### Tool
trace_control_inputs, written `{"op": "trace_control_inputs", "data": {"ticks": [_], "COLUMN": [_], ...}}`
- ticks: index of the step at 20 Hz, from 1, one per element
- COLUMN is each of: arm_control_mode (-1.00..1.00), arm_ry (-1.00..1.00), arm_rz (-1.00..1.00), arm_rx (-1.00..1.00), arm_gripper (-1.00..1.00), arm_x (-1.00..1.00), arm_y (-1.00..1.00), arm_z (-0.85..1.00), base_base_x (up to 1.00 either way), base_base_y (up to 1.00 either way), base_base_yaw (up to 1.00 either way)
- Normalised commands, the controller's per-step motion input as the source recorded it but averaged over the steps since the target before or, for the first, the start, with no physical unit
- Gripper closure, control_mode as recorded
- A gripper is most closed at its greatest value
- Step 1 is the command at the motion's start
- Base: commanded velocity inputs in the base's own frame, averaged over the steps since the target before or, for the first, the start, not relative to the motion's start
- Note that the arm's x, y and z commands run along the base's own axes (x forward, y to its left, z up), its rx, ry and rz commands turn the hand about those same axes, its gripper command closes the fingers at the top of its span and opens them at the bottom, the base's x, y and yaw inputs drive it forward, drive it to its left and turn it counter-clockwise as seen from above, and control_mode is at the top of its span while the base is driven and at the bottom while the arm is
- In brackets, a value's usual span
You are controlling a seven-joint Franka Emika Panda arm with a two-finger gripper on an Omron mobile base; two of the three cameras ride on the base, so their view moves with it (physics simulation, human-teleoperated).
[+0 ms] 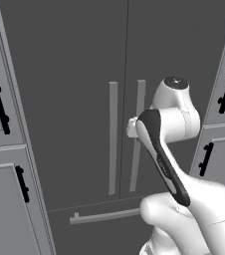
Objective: Grab a lemon wedge from the fridge and one ice cube from the ice bowl, and put them in the glass of lemonade.
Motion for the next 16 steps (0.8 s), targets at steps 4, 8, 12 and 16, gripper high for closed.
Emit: {"op": "trace_control_inputs", "data": {"ticks": [4, 8, 12, 16], "arm_control_mode": [-1.00, -1.00, -1.00, -1.00], "arm_ry": [-0.12, -0.09, -0.09, -0.10], "arm_rz": [0.00, 0.00, 0.00, -0.01], "arm_rx": [0.00, 0.00, 0.00, 0.00], "arm_gripper": [-1.00, -1.00, -1.00, -1.00], "arm_x": [-0.34, -0.25, -0.12, 0.00], "arm_y": [0.00, 0.00, 0.03, 0.29], "arm_z": [0.00, 0.00, 0.00, 0.00], "base_base_x": [0.00, 0.00, 0.00, 0.00], "base_base_y": [0.00, 0.00, 0.00, 0.00], "base_base_yaw": [0.00, 0.00, 0.00, 0.00]}}
